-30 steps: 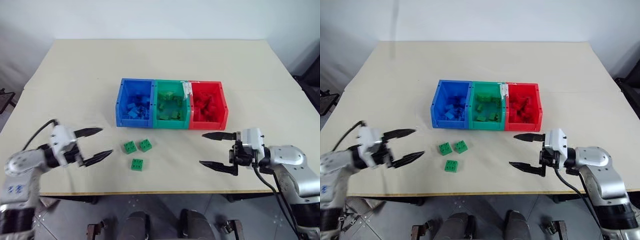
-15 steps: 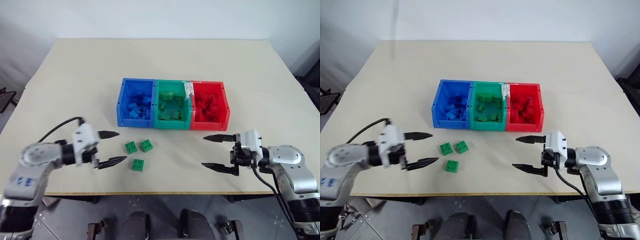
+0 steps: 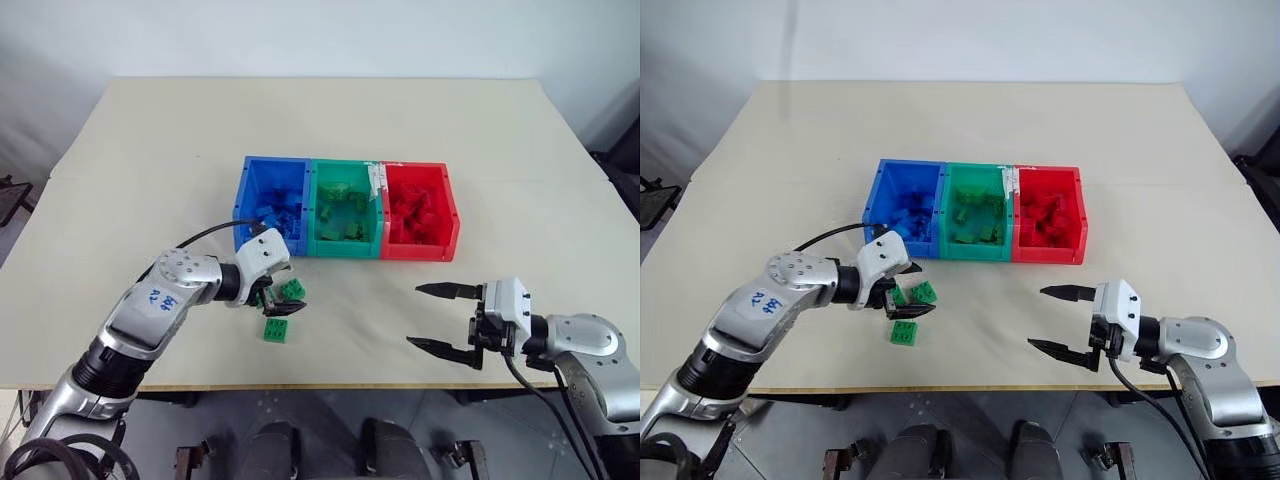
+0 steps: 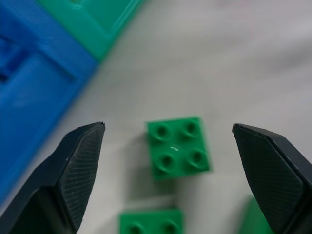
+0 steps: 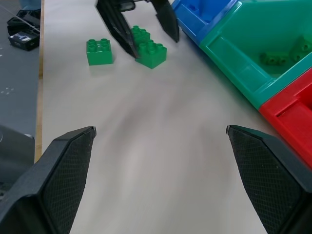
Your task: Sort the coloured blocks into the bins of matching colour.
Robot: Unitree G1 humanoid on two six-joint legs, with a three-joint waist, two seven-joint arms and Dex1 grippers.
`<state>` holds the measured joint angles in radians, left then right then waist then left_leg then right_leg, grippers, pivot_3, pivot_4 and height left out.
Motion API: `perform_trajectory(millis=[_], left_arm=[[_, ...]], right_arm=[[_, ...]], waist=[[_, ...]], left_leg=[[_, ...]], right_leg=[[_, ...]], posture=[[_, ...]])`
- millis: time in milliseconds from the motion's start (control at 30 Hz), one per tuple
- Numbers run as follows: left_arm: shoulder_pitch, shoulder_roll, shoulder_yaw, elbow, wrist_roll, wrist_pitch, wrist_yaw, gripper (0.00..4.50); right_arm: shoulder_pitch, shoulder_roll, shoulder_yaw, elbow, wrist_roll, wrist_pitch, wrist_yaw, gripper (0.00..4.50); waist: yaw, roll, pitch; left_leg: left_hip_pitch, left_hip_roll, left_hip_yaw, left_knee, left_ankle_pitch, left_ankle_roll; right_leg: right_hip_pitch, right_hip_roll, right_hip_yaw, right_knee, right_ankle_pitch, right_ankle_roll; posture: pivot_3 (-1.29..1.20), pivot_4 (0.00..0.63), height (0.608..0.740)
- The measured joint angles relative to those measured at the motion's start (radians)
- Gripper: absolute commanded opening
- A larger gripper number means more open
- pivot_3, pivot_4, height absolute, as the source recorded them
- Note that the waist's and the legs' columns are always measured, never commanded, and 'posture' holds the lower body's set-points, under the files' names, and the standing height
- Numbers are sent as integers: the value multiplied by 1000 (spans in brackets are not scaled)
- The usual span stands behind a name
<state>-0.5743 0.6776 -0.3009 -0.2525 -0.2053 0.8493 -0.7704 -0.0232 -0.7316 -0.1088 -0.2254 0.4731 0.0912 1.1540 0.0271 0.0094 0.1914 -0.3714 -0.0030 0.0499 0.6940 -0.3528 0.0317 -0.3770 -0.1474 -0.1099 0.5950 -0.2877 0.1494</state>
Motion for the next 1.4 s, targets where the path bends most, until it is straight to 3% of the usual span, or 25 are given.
perform_trajectory(millis=[300,567,700,833,1000,1133,1333,1400], left_arm=[[-6,19,-41,34,44,-43,-53,1475],[-37,-44,55,42,-40,-106,-109,1476],[-124,-147,154,142,-56,-223,-58,1476],[-266,-286,186,348,-30,-383,23,1476],[-351,-374,184,599,-5,-527,35,1476],[-382,-429,185,741,-5,-571,26,2643],[-349,-388,210,671,-12,-598,-25,4473],[-289,-336,225,592,-23,-620,-59,4473]], right_arm=[[22,0,-8,-22,2,4,-23,4500],[58,30,-59,3,1,-51,-57,4500],[109,133,-173,-4,52,-80,-156,4500],[114,216,-247,-14,57,-112,-281,4500],[131,237,-243,-50,49,-114,-336,4500],[132,236,-208,-84,37,-110,-345,4500],[115,230,-165,-100,31,-91,-338,4500],[88,222,-151,-85,31,-89,-324,4500]], waist=[[0,0,0],[0,0,0],[9,0,0],[18,0,0],[15,0,0],[12,0,0],[-2,0,0],[-10,0,0]], left_leg=[[0,0,0,0,0,0],[0,0,-1,1,0,0],[-1,-1,-2,3,0,0],[-1,-3,-1,4,0,0],[0,-3,3,2,0,0],[-1,-2,9,2,0,0],[-1,-2,9,2,0,0],[1,-1,6,1,0,0]], right_leg=[[0,0,0,0,0,0],[0,0,-1,0,0,0],[1,0,-2,1,0,0],[1,0,-1,1,1,1],[0,1,-1,1,1,1],[0,1,-1,1,1,1],[0,1,-1,1,1,1],[0,1,1,1,1,1]], posture=[[0,150,740],[0,150,740],[0,150,740],[0,150,740],[0,150,740],[0,150,740],[0,150,740],[0,150,740]])
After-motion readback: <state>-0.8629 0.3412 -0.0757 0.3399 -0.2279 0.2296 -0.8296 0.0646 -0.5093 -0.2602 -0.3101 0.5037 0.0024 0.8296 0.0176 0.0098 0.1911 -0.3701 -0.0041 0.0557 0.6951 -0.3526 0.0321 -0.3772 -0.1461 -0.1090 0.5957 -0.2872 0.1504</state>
